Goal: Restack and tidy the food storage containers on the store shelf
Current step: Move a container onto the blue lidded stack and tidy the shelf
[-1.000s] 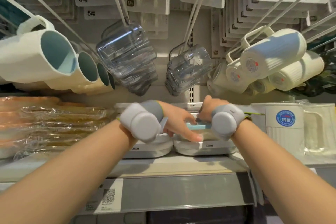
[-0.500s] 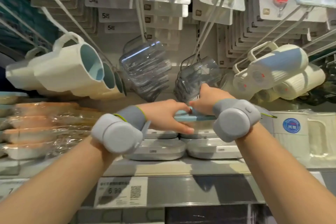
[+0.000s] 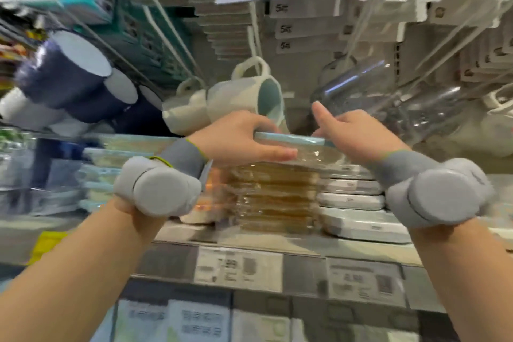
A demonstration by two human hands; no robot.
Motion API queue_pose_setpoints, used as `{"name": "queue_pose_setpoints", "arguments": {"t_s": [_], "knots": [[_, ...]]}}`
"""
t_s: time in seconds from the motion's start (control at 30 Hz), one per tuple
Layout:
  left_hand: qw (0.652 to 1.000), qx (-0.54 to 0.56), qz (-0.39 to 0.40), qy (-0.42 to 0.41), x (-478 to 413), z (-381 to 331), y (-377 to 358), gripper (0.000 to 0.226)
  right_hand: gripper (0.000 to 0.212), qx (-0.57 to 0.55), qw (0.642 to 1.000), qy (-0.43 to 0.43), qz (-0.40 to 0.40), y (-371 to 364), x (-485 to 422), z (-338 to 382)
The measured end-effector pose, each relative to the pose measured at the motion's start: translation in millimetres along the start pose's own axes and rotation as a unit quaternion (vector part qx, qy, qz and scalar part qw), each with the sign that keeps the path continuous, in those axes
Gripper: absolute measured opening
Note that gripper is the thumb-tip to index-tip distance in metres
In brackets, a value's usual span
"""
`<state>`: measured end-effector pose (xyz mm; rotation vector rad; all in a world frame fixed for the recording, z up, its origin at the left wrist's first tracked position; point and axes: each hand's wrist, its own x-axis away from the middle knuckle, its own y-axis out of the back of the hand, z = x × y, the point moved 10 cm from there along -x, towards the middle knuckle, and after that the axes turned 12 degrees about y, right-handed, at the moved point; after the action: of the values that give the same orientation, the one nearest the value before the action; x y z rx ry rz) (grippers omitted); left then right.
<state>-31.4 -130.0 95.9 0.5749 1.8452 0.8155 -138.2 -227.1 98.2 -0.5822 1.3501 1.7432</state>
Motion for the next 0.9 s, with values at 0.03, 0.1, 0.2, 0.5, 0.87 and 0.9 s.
{"name": "queue_pose_setpoints", "arguments": {"t_s": [0.03,0.1,0.2,0.5,0.87,0.9], "knots": [[1.000,0.000,-0.001,0.002,3.2,13.3,7.4,0.037,0.067,-0.009,1.000,-0.004,-0.005,-9.1,-2.0,11.0],[1.000,-0.003,0.000,-0.007,7.2,26.8,15.1,0.033,0.072,-0.013,1.000,-0.012,-0.014,-18.4,-2.8,24.2],[1.000,0.000,0.003,-0.017,13.2,50.7,29.7,0.048,0.073,-0.017,0.999,-0.022,-0.020,-35.8,-4.1,44.1],[0.992,0.077,-0.089,-0.041,34.3,136.2,101.1,0.060,0.065,0.008,0.998,0.045,0.039,-100.7,-20.3,134.5],[0.959,0.187,-0.213,0.001,26.3,234.6,140.6,0.040,0.044,-0.070,0.996,0.058,-0.023,-164.0,-66.7,176.7],[0.962,0.175,-0.209,0.009,24.3,238.6,136.8,0.037,0.050,-0.068,0.996,0.049,-0.013,-171.3,-69.6,173.6]]}}
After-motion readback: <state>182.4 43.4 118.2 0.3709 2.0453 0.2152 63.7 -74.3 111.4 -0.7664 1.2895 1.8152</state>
